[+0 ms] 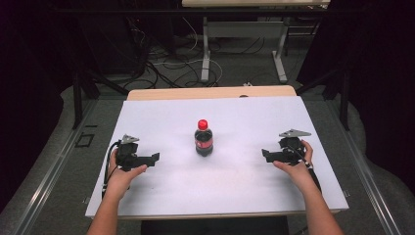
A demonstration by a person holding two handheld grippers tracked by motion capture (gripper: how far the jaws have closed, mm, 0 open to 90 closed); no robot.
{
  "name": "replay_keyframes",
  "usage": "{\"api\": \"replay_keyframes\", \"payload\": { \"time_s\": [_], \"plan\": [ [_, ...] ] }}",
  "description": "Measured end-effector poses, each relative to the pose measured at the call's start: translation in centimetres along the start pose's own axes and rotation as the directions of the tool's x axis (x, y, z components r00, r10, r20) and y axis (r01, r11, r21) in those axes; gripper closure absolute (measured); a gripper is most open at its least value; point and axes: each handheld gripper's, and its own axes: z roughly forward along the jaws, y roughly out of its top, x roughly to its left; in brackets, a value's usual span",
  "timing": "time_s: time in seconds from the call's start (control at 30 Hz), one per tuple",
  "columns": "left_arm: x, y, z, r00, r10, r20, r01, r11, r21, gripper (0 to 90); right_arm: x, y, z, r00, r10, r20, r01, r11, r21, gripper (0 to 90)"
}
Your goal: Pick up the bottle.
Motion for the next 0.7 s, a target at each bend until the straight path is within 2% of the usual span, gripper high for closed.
{"api": "replay_keyframes", "payload": {
  "time_s": [0.03,0.07,0.17,0.27,0.3,0.33,0.37,0.4,0.43,0.47,0.53,0.57,0.63,0.7],
  "plan": [
    [-0.1,0.2,-0.3,1.0,0.003,0.004,-0.003,1.0,-0.005,0.6,0.1,0.1,-0.4,1.0,-0.003,-0.004,0.003,1.0,-0.003,1.3],
    [-0.5,0.5,-0.8,0.9999,0.015,0.008,-0.015,0.9994,-0.032,0.6,0.2,0.2,-0.7,0.9999,-0.011,-0.008,0.011,1.0,-0.005,1.4],
    [-1.0,0.7,-1.2,0.9996,0.019,0.022,-0.018,0.9989,-0.044,0.7,0.6,0.4,-1.5,0.9997,-0.02,-0.016,0.02,1.0,-0.011,2.5],
    [-1.7,1.0,-1.5,0.9983,0.054,0.024,-0.052,0.9972,-0.054,0.7,0.9,0.5,-2.0,0.9995,-0.024,-0.022,0.024,1.0,-0.016,4.1],
    [-2.4,1.1,-1.5,0.998,0.044,0.047,-0.04,0.9968,-0.069,0.8,1.0,0.5,-2.1,0.9995,-0.026,-0.02,0.025,1.0,-0.019,4.7],
    [-2.6,1.3,-1.6,0.9962,0.051,0.071,-0.047,0.9971,-0.061,0.8,1.2,0.6,-2.3,0.9995,-0.027,-0.017,0.026,1.0,-0.016,5.9],
    [-2.6,1.3,-1.6,0.9962,0.051,0.071,-0.047,0.9971,-0.061,0.8,1.3,0.6,-2.3,0.9992,-0.036,-0.015,0.036,0.999,-0.014,6.5],
    [-3.1,1.3,-1.4,0.9962,0.044,0.075,-0.038,0.9958,-0.084,0.9,1.4,0.6,-2.3,0.999,-0.04,-0.019,0.039,0.999,-0.02,6.5],
    [-3.4,1.5,-1.5,0.9942,0.056,0.091,-0.05,0.9962,-0.071,0.9,1.6,0.7,-2.4,0.9989,-0.045,-0.016,0.045,0.999,-0.022,6.5],
    [-4.1,1.7,-1.6,0.9926,0.069,0.1,-0.061,0.9948,-0.082,0.9,1.6,0.7,-2.4,0.9986,-0.051,-0.014,0.051,0.998,-0.025,6.5],
    [-4.5,1.8,-1.5,0.9917,0.075,0.104,-0.065,0.9934,-0.094,1.9,1.8,0.7,-2.5,0.9987,-0.049,-0.015,0.048,0.998,-0.032,7.0],
    [-5.2,1.9,-1.4,0.9874,0.072,0.141,-0.058,0.993,-0.103,2.2,2.0,0.8,-2.5,0.9989,-0.045,-0.011,0.045,0.998,-0.033,7.0],
    [-5.8,2.1,-1.3,0.9815,0.082,0.173,-0.066,0.9932,-0.096,2.2,2.0,0.8,-2.5,0.9985,-0.053,-0.018,0.052,0.998,-0.035,7.0],
    [-6.2,2.2,-1.1,0.9801,0.097,0.173,-0.081,0.9918,-0.1,2.6,2.1,0.8,-2.4,0.9986,-0.05,-0.02,0.049,0.998,-0.038,7.1]
  ]
}}
